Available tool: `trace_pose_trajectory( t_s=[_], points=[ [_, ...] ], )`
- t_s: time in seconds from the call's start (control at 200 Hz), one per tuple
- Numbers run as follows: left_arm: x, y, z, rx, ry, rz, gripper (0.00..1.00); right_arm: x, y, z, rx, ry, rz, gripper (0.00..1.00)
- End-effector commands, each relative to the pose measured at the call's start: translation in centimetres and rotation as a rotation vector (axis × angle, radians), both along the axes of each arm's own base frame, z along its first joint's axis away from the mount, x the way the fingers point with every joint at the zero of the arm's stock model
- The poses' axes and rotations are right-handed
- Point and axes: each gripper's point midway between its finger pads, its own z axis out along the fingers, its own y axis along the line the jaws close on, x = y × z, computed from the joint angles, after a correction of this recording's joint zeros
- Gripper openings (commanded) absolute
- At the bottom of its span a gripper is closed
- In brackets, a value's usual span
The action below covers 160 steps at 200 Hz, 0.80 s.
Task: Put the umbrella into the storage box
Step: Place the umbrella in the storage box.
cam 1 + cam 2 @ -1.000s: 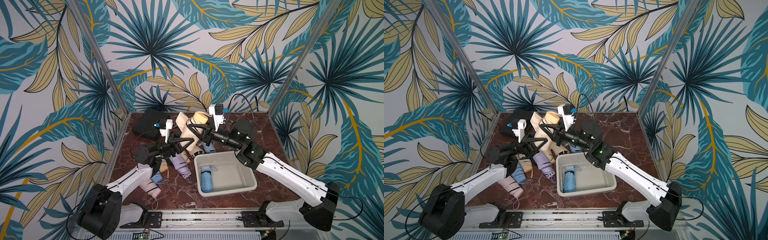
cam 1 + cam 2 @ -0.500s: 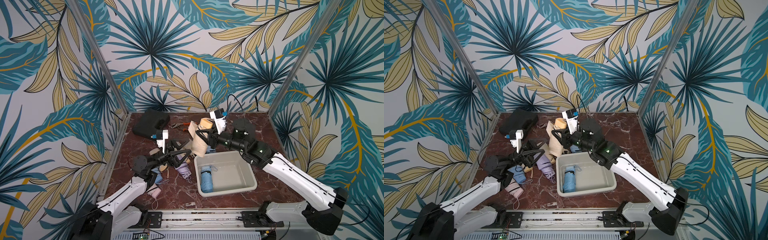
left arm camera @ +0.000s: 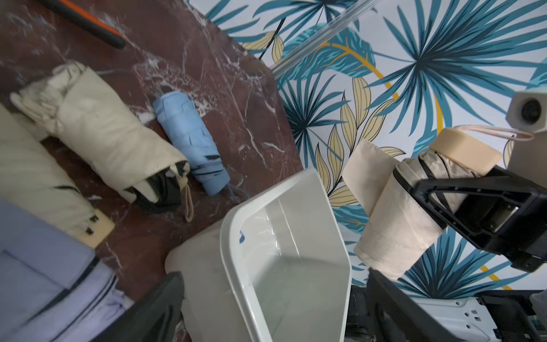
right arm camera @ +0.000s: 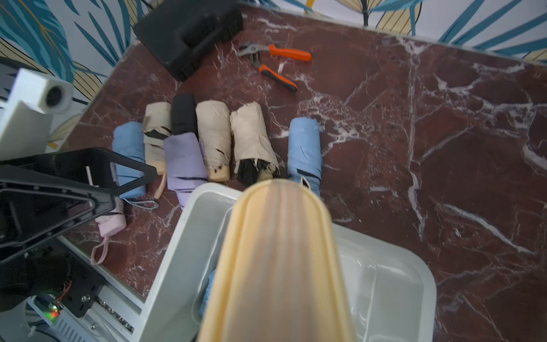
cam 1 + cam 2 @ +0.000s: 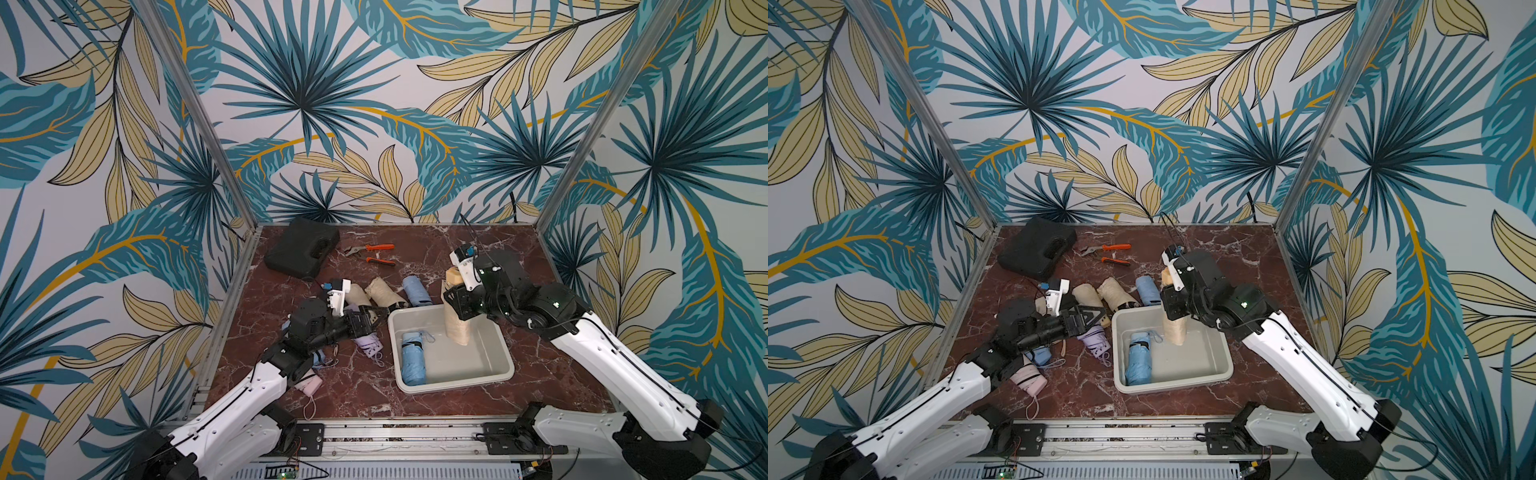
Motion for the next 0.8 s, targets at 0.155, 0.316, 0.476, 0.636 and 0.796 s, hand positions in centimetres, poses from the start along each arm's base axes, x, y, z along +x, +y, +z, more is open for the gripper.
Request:
trace_pose_trajectory(
  t_s=[0.155,0.316,0.476,0.636,0.796],
  points=[
    [-1.3,-2.2,-2.5,0.081,0.102,-0.028,0.88,-1.3,-0.1,-5.9,-0.075,0.2,0.022,0.0],
    [-1.3,-3.1,-3.1,0.111,0.109,-0.036,0.8,-2.8,0.9,-10.0,-0.036,0.338,0.03,0.0],
    [-1.2,-4.3,-3.1,0.114,0.118,-0.048,0.74,-3.3,1.9,-13.1,0.033,0.383,0.027,0.0],
    [-0.7,-5.0,-3.0,0.118,0.116,-0.039,0.69,-3.5,2.6,-15.6,0.086,0.401,0.019,0.0],
    [-0.3,-5.0,-3.0,0.12,0.109,-0.022,0.62,-3.2,3.6,-17.6,0.128,0.414,0.027,0.02]
  ],
)
